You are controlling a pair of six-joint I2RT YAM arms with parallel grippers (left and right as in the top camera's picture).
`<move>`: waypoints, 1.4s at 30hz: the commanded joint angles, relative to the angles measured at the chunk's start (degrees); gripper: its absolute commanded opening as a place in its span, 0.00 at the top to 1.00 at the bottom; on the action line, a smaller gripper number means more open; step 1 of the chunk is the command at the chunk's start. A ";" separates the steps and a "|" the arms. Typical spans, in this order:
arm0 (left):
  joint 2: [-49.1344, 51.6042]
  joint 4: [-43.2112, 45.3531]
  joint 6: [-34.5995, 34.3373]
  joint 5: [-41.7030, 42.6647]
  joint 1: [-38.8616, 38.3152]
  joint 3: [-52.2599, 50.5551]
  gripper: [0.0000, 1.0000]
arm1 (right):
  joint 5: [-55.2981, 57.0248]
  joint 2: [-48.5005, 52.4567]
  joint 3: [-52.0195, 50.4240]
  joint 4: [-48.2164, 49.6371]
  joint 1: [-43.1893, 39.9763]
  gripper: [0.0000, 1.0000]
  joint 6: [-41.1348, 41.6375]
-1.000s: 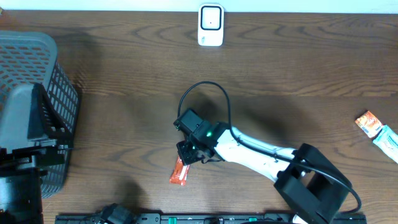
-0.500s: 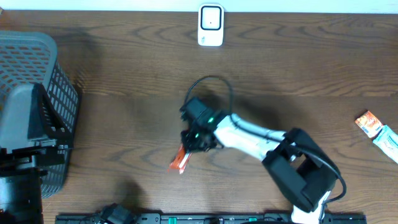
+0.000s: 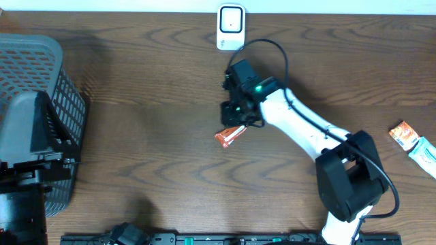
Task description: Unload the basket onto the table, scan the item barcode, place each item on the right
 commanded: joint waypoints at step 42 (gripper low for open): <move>-0.35 0.31 -0.57 0.31 0.20 -0.17 0.14 | 0.15 -12.98 1.22 -22.08 -4.98 0.01 -5.35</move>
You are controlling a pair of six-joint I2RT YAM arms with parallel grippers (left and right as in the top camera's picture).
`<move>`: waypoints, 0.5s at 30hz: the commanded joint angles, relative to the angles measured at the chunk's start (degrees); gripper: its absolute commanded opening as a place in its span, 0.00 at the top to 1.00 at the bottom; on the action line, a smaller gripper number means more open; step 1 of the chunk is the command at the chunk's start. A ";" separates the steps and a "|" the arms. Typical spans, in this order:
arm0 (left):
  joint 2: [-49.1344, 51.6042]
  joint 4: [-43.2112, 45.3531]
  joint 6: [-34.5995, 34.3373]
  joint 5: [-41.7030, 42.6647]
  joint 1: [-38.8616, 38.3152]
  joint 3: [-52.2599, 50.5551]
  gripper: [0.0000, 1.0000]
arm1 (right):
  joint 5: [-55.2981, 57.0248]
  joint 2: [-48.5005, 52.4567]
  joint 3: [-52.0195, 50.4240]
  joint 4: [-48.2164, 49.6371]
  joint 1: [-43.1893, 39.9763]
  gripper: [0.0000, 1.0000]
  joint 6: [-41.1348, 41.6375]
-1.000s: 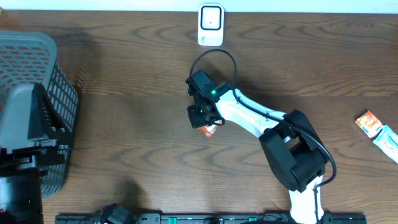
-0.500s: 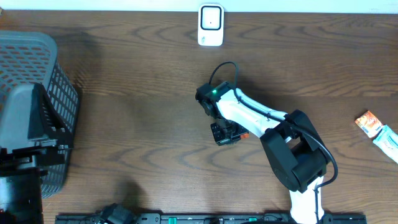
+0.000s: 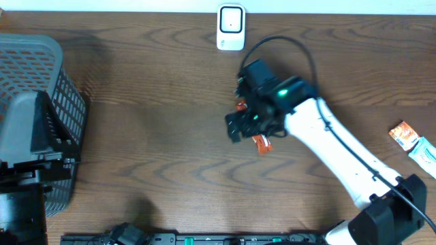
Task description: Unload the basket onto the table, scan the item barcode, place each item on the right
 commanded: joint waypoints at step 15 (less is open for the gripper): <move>-0.35 0.31 -0.57 0.33 0.20 -0.17 0.14 | -4.02 12.28 -14.60 17.33 -9.33 0.01 -8.37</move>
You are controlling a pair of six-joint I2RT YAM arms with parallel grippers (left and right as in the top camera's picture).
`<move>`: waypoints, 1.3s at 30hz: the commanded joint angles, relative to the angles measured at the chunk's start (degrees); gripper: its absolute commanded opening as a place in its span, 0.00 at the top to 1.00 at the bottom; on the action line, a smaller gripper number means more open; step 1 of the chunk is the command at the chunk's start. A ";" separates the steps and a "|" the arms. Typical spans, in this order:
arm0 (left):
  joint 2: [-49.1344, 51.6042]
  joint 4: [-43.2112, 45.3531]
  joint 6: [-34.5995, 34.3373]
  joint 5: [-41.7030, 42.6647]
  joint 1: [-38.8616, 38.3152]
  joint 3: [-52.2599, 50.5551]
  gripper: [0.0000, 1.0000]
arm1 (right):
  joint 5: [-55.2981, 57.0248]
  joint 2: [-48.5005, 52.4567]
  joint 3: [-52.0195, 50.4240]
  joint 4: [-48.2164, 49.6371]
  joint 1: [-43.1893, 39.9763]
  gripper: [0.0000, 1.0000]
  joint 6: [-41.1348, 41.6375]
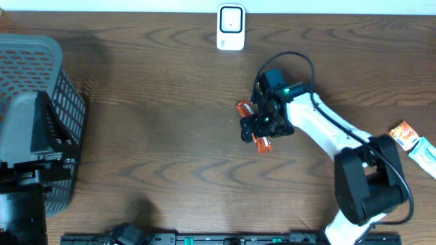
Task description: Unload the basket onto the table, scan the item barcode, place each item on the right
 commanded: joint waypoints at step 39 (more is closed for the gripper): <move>-0.35 0.28 -0.57 0.31 0.20 -0.17 0.14 | -10.05 10.64 -14.86 16.52 -5.86 0.99 -0.57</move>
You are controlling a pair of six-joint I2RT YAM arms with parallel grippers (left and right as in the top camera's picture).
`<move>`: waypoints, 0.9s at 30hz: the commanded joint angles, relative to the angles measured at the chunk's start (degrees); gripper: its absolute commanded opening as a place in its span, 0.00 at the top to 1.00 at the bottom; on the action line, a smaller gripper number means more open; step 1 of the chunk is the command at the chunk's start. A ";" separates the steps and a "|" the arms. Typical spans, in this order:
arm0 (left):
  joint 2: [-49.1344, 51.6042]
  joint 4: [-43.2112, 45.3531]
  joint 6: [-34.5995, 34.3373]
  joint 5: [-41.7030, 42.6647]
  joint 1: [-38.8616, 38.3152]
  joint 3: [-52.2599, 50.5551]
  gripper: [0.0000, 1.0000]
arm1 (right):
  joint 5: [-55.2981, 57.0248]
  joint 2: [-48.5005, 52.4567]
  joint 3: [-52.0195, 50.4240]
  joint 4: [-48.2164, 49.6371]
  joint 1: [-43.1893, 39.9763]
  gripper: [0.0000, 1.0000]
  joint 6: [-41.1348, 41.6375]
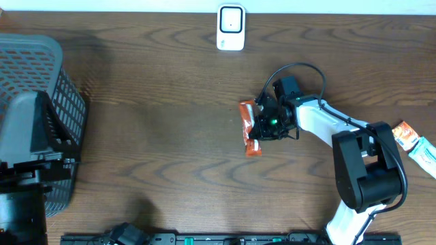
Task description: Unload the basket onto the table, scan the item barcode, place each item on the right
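Observation:
An orange snack packet (249,128) lies flat on the brown table (157,136), its long side running near to far. My right gripper (264,122) sits low just to the right of it, at its right edge, fingers apart and not closed on the packet. The white barcode scanner (231,28) stands at the far edge of the table, well behind both. My left gripper is out of view.
A grey mesh basket (41,102) fills the left edge. At the right edge lie another orange packet (405,135) and a white and teal tube (425,157). The right arm's black base (364,180) stands at front right.
The right gripper has drawn back to the right, and the packet stays on the table where it was, now uncovered and free of the fingers.
At first the right gripper held the orange packet just in front of the scanner. It then had the packet lower and nearer, mid-table. Later it pressed over the packet on the table, and now the packet lies alone beside the gripper.

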 commanded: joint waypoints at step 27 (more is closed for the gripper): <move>-0.35 0.24 -0.55 0.31 0.20 -0.17 0.14 | 14.05 -28.74 7.39 -21.49 4.07 0.99 -7.41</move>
